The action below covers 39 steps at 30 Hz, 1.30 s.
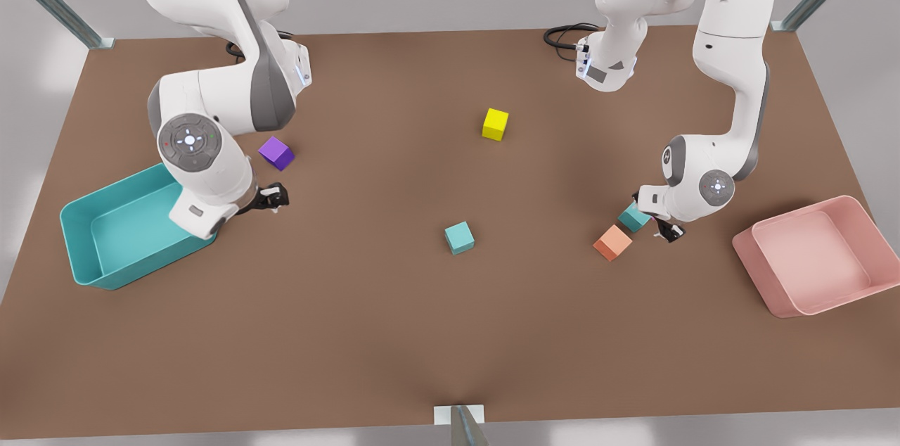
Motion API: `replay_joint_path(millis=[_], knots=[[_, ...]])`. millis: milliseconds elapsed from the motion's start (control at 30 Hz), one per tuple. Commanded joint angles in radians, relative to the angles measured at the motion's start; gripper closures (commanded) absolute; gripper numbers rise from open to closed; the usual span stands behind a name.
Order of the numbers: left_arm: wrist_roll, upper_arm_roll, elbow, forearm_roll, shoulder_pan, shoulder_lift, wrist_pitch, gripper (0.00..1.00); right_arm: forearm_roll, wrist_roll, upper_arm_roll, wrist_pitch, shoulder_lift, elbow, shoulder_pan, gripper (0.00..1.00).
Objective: Stack the two blue cubes on top of each other
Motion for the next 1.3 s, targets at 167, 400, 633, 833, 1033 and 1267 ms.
replay_joint_path(millis=[167,400,633,833,1033,1267], knots=[[0.031,0.000,-0.006,-0.001,0.000,-0.005,-0.027,0.00,0.028,-0.166,-0.001,0.001,0.000,-0.009,-0.008,0.00],[0.022,0.000,-0.006,-0.003,-0.005,-0.002,-0.045,0.00,0.042,-0.168,-0.003,0.001,0.001,-0.017,-0.023,0.00],[0.016,0.000,-0.029,-0.003,-0.009,-0.002,-0.045,0.00,0.041,-0.168,-0.003,0.000,0.003,-0.054,-0.022,0.00],[-0.004,0.000,-0.029,-0.003,-0.011,0.010,-0.067,0.00,0.041,-0.168,-0.003,-0.003,0.004,-0.060,-0.022,0.00],[-0.018,0.000,-0.028,-0.003,-0.015,0.039,-0.062,0.00,0.041,-0.168,-0.004,-0.005,0.014,-0.060,-0.022,0.00],[-0.052,0.000,-0.026,-0.023,-0.017,0.070,-0.033,0.46,0.038,-0.168,-0.004,-0.003,0.015,-0.060,-0.022,0.00]])
